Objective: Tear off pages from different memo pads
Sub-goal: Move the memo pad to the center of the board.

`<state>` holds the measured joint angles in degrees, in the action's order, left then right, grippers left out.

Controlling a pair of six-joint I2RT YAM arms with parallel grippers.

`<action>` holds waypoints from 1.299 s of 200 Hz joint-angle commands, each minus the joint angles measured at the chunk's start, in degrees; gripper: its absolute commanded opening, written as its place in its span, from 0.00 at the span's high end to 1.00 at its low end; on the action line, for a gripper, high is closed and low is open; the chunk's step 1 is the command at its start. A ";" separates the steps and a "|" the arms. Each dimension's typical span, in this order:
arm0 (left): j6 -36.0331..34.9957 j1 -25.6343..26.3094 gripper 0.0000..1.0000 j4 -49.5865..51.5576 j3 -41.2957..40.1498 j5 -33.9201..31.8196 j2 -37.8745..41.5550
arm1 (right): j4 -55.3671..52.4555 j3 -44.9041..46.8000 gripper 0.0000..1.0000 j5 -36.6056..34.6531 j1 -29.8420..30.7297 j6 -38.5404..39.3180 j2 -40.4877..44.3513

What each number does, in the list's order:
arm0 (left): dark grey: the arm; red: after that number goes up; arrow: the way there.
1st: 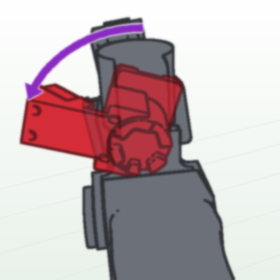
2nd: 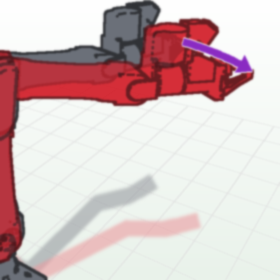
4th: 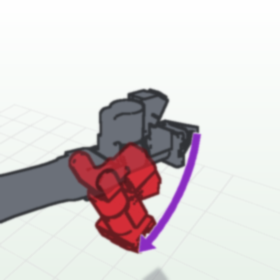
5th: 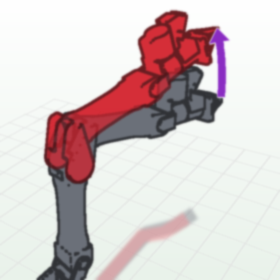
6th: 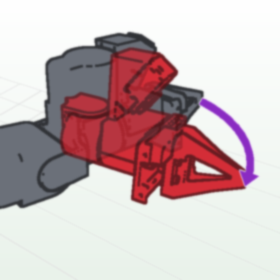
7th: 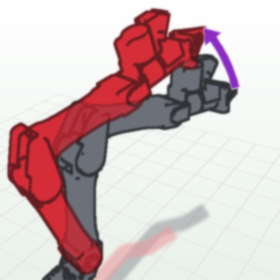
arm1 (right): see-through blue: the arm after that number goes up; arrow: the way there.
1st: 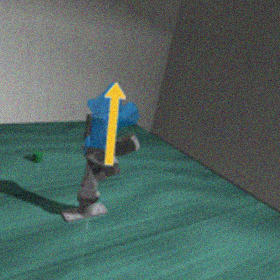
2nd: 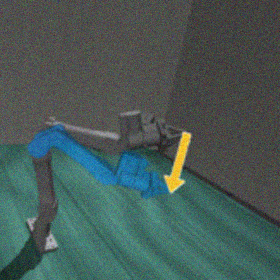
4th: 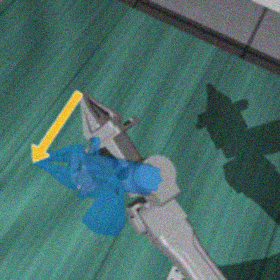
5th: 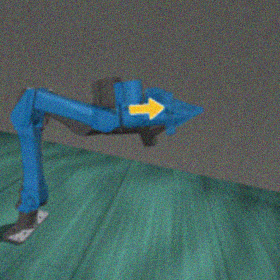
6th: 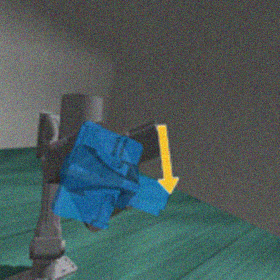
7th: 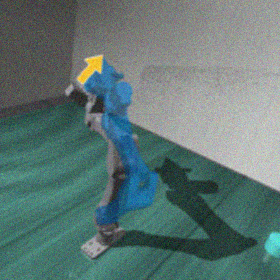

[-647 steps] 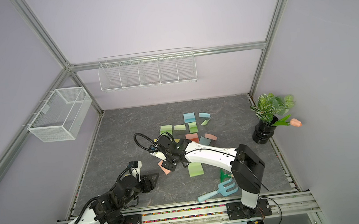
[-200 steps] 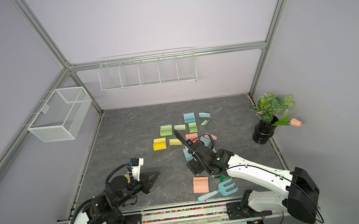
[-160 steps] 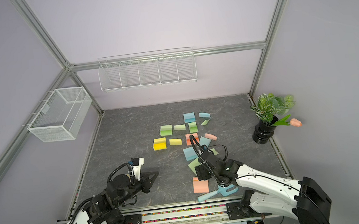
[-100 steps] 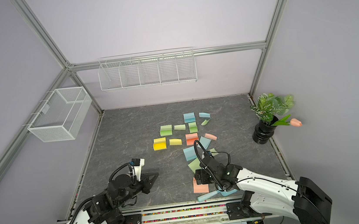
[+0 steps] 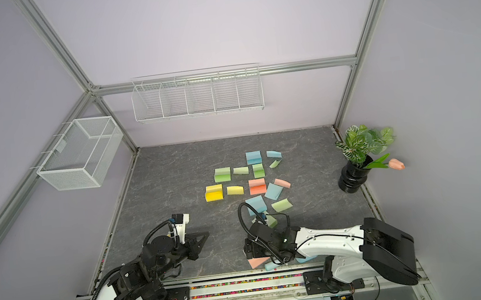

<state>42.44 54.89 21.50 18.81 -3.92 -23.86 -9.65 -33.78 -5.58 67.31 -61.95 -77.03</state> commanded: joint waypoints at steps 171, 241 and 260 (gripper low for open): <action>5.40 0.22 0.94 5.58 -0.80 -6.95 2.26 | -23.24 -4.24 0.24 1.77 4.78 23.88 8.35; 6.23 0.21 0.94 7.04 -0.64 -8.58 1.23 | -13.54 -3.77 0.38 -0.41 7.48 21.91 1.04; 6.25 0.22 0.94 8.44 0.84 -9.52 0.26 | -11.80 -1.82 0.42 -1.77 7.70 19.77 1.53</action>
<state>47.83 54.89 28.34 18.41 -11.18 -22.83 -24.67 -37.65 -5.13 74.35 -39.53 -75.96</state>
